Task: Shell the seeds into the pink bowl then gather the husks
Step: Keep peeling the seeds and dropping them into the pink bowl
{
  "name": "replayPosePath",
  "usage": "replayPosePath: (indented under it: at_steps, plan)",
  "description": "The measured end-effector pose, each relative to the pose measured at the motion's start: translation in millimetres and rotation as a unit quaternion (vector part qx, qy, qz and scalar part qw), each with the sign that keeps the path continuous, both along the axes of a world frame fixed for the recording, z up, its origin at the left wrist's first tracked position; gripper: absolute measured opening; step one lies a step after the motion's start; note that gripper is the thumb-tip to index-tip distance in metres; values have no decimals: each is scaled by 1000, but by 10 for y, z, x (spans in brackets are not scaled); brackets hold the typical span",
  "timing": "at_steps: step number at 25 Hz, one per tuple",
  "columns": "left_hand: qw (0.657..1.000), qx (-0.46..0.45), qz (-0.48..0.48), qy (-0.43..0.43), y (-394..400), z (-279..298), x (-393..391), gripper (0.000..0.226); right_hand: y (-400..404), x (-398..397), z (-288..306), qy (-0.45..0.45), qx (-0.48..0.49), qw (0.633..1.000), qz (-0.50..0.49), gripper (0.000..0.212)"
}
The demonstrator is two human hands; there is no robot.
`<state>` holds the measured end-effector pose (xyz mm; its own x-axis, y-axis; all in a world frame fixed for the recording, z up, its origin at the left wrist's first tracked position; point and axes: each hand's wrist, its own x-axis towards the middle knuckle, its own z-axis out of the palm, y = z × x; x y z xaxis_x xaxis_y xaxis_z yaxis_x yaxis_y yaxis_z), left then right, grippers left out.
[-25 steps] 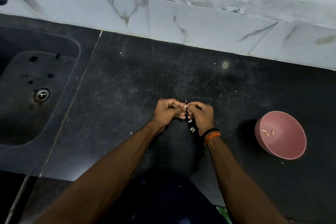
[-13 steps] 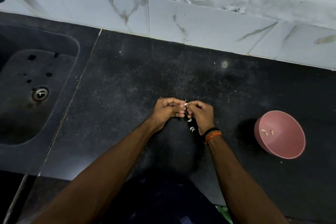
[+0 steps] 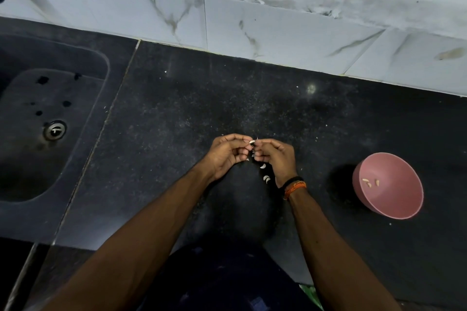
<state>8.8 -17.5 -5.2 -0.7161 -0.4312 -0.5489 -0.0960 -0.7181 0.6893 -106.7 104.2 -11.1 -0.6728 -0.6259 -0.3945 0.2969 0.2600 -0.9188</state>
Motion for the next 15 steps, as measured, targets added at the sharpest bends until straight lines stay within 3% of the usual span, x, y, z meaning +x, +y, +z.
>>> replayPosePath:
  at_steps: [6,10,15]
  plan:
    - [1000,-14,-1,1,-10,5,-9,15,10,24,26,27,-19,999,5,3]
    - [999,-36,-4,2,23,-5,-8,13,24,7,35,-4,-32,999,12,13]
    - [996,-82,16,9,89,-10,-24,10,16,13,-2,9,-26,1000,4,11]
